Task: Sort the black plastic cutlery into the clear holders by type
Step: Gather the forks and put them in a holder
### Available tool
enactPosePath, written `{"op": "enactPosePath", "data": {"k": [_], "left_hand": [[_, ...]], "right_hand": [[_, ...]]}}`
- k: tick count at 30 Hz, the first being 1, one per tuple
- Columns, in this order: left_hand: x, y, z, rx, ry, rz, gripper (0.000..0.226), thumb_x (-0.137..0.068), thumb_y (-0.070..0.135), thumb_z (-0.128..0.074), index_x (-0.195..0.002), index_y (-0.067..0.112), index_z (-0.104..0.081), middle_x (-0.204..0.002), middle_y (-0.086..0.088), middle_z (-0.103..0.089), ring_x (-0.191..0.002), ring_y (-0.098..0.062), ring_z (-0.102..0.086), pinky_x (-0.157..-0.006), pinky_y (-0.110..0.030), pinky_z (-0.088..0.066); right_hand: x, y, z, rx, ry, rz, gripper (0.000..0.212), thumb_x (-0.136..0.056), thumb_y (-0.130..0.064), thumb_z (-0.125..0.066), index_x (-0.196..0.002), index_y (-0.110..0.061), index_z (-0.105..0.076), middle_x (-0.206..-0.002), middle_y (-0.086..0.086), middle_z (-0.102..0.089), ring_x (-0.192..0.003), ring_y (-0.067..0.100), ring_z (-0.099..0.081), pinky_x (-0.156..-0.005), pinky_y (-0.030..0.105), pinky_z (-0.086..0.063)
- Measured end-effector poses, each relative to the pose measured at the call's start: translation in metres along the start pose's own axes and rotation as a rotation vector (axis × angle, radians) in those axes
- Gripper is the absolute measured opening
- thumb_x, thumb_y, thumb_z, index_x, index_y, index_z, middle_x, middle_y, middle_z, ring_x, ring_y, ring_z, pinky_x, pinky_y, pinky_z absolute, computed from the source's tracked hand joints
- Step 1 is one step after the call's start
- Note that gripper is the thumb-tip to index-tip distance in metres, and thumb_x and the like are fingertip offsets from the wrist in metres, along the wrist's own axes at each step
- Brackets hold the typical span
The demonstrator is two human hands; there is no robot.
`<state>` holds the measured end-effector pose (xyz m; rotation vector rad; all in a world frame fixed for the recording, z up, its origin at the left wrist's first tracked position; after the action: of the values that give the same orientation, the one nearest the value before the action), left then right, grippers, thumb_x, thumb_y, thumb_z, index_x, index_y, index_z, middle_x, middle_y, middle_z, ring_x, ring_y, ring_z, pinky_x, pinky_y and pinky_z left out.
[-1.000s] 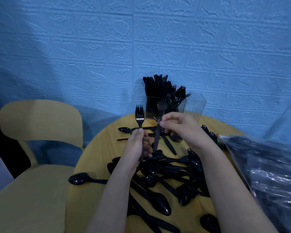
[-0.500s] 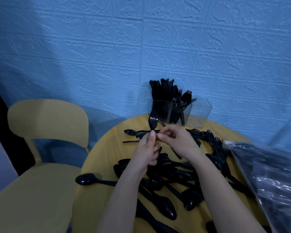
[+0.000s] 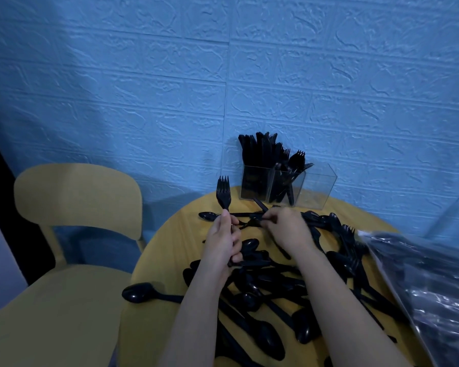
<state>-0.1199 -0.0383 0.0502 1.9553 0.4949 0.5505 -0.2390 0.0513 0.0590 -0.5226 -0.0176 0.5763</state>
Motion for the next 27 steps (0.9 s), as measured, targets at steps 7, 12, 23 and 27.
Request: {"op": "enactPosePath", "data": {"k": [7, 12, 23, 27], "left_hand": [[0.004, 0.002, 0.000, -0.108, 0.024, -0.048, 0.031, -0.099, 0.040, -0.038, -0.083, 0.014, -0.047, -0.048, 0.009, -0.034, -0.034, -0.001, -0.025, -0.032, -0.015, -0.020], [0.007, 0.005, -0.002, -0.159, -0.028, -0.038, 0.034, -0.100, 0.041, -0.036, -0.082, 0.013, -0.045, -0.054, 0.004, -0.038, -0.039, -0.006, -0.034, -0.038, -0.019, -0.031], [0.021, 0.004, -0.015, -0.239, -0.352, 0.145, 0.025, -0.100, 0.041, -0.037, -0.095, 0.018, -0.046, -0.065, 0.001, -0.052, -0.039, -0.008, -0.033, -0.035, -0.019, -0.029], [0.017, 0.001, -0.013, -0.191, -0.274, 0.142, 0.025, -0.099, 0.042, -0.039, -0.094, 0.019, -0.046, -0.057, 0.007, -0.038, -0.038, -0.003, -0.022, -0.033, -0.014, -0.018]], "right_hand": [[0.019, 0.023, 0.072, -0.493, 0.284, 0.053, 0.024, -0.096, -0.015, -0.052, -0.079, -0.033, -0.056, -0.074, -0.003, -0.066, -0.077, 0.020, -0.063, -0.073, 0.036, -0.049], [0.027, 0.016, 0.090, -0.484, 0.112, 0.189, 0.026, -0.096, -0.011, -0.053, -0.080, -0.032, -0.057, -0.073, -0.008, -0.068, -0.062, -0.001, -0.057, -0.069, 0.016, -0.048], [0.024, -0.011, 0.065, -0.024, 0.046, 0.435, 0.015, -0.096, -0.013, -0.052, -0.105, -0.015, -0.064, -0.077, -0.004, -0.058, -0.074, 0.011, -0.055, -0.064, 0.018, -0.041], [0.019, -0.009, 0.053, -0.098, 0.130, 0.335, 0.011, -0.093, -0.025, -0.058, -0.103, -0.020, -0.057, -0.080, -0.009, -0.056, -0.072, 0.007, -0.052, -0.064, 0.022, -0.043]]}}
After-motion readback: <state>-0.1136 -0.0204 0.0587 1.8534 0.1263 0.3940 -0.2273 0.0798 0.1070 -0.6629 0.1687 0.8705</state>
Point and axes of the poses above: each hand's wrist, its own x-axis away from the middle knuckle, its own z-axis out of the back of the hand, y = z × x, the point moved 2 cm from there along -x, towards the middle knuckle
